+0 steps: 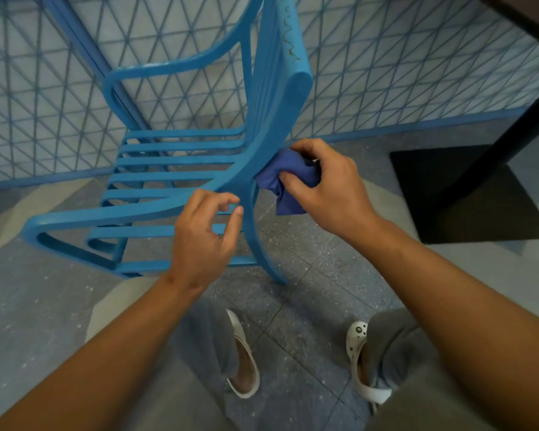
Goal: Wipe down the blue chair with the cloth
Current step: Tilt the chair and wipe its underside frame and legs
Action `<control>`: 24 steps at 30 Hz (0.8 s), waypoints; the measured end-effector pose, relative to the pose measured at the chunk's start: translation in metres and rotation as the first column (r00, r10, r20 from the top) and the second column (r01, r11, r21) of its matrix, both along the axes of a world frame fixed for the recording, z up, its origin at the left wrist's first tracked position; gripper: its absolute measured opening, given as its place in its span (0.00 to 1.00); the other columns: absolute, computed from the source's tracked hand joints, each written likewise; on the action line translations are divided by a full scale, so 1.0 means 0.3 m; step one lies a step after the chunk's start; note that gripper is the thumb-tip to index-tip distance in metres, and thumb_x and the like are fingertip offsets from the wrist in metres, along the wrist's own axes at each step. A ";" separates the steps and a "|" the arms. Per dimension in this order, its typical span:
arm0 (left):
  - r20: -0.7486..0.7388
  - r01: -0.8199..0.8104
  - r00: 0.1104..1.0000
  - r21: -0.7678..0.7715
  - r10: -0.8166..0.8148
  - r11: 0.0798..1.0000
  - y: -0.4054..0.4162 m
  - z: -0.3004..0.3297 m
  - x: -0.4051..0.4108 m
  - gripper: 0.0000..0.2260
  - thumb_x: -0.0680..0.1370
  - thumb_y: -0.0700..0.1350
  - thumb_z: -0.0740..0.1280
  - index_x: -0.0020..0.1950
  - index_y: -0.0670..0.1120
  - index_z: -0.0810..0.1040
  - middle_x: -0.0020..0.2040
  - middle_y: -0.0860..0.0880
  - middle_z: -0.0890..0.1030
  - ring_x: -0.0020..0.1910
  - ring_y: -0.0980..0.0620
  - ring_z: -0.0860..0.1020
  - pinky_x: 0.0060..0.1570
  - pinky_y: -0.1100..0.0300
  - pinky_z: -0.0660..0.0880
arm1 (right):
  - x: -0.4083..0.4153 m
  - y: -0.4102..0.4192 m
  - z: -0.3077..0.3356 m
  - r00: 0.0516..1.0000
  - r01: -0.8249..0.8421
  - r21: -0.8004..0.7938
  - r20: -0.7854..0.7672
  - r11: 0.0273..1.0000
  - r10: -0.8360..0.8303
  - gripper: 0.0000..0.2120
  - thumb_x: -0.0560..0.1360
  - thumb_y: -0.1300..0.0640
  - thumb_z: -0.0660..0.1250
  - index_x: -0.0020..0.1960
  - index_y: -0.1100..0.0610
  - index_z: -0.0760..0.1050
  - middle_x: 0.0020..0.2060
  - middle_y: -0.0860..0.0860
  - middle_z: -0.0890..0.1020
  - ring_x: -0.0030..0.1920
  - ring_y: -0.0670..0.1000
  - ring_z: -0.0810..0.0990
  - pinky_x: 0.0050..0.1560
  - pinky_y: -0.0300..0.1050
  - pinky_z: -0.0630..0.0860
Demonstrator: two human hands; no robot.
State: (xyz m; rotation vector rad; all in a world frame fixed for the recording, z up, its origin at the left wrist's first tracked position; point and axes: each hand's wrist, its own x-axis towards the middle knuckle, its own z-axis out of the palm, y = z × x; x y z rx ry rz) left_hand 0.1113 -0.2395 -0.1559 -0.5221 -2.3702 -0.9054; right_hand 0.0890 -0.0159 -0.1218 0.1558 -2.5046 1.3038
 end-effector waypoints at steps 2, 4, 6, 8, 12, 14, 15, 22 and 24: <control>0.087 0.023 0.996 0.014 -0.024 1.000 -0.002 -0.031 0.013 0.01 0.78 0.38 0.72 0.48 0.41 0.81 0.40 0.48 0.78 0.41 0.52 0.76 0.45 0.64 0.73 | -0.006 0.000 -0.007 1.000 -0.006 0.042 0.010 0.999 0.005 0.15 0.73 0.51 0.71 0.59 0.52 0.80 0.49 0.48 0.85 0.49 0.51 0.82 0.48 0.54 0.79; 0.262 0.000 0.965 0.007 -0.002 1.000 -0.006 -0.075 0.005 0.04 0.77 0.43 0.73 0.49 0.45 0.81 0.38 0.50 0.77 0.39 0.52 0.77 0.43 0.59 0.75 | -0.011 0.010 -0.028 0.998 -0.003 0.120 0.065 0.993 -0.005 0.13 0.72 0.52 0.71 0.56 0.53 0.81 0.46 0.49 0.85 0.47 0.53 0.82 0.46 0.53 0.78; 0.472 -0.032 0.880 -0.056 0.055 0.998 -0.010 -0.131 -0.011 0.09 0.76 0.49 0.74 0.53 0.48 0.81 0.40 0.51 0.79 0.39 0.52 0.79 0.44 0.53 0.78 | -0.019 0.032 -0.068 0.986 -0.021 0.189 0.168 0.982 -0.011 0.11 0.72 0.52 0.71 0.52 0.54 0.81 0.43 0.51 0.84 0.45 0.53 0.82 0.44 0.51 0.78; 0.587 -0.068 0.803 -0.083 0.104 0.994 -0.013 -0.176 -0.027 0.14 0.76 0.53 0.74 0.58 0.48 0.80 0.43 0.51 0.80 0.39 0.52 0.80 0.45 0.53 0.79 | -0.031 0.055 -0.127 0.952 -0.067 0.199 0.305 0.978 0.003 0.06 0.72 0.52 0.70 0.46 0.54 0.81 0.38 0.51 0.83 0.41 0.52 0.81 0.40 0.50 0.78; 0.615 -0.102 0.781 -0.039 0.104 0.994 -0.009 -0.223 -0.051 0.17 0.79 0.51 0.70 0.67 0.47 0.77 0.48 0.51 0.81 0.42 0.58 0.80 0.46 0.57 0.77 | -0.026 0.065 -0.258 0.883 -0.035 -0.010 0.467 0.999 0.035 0.07 0.75 0.53 0.72 0.44 0.57 0.80 0.37 0.51 0.81 0.36 0.47 0.76 0.38 0.46 0.72; 0.618 -0.073 0.783 -0.013 0.065 0.997 -0.003 -0.245 -0.051 0.16 0.80 0.50 0.69 0.67 0.47 0.77 0.49 0.50 0.81 0.43 0.56 0.80 0.47 0.54 0.79 | -0.008 0.041 -0.317 0.857 0.013 -0.161 0.510 0.987 0.071 0.05 0.76 0.56 0.72 0.44 0.55 0.78 0.37 0.48 0.80 0.34 0.42 0.75 0.37 0.38 0.71; 0.619 -0.060 0.783 -0.018 0.058 0.998 0.002 -0.254 -0.049 0.16 0.81 0.50 0.68 0.66 0.47 0.77 0.50 0.50 0.81 0.44 0.54 0.81 0.47 0.53 0.80 | 0.000 0.023 -0.343 0.852 0.038 -0.206 0.517 0.978 0.076 0.05 0.76 0.57 0.72 0.44 0.53 0.77 0.37 0.46 0.79 0.33 0.38 0.75 0.37 0.34 0.71; 0.520 -0.075 0.851 -0.031 0.080 0.997 0.032 -0.276 -0.077 0.08 0.82 0.46 0.66 0.57 0.44 0.78 0.50 0.48 0.80 0.44 0.50 0.80 0.45 0.49 0.80 | -0.016 -0.096 -0.383 0.915 0.091 -0.491 0.384 0.866 0.122 0.14 0.78 0.62 0.72 0.59 0.54 0.72 0.52 0.48 0.80 0.49 0.41 0.78 0.52 0.33 0.75; 0.507 -0.084 0.857 -0.051 0.098 0.995 0.032 -0.279 -0.083 0.07 0.83 0.45 0.64 0.57 0.43 0.78 0.50 0.48 0.78 0.44 0.50 0.78 0.45 0.49 0.79 | -0.029 -0.121 -0.379 0.939 0.077 -0.581 0.315 0.811 0.137 0.09 0.79 0.64 0.70 0.56 0.55 0.75 0.47 0.46 0.81 0.45 0.37 0.79 0.49 0.32 0.75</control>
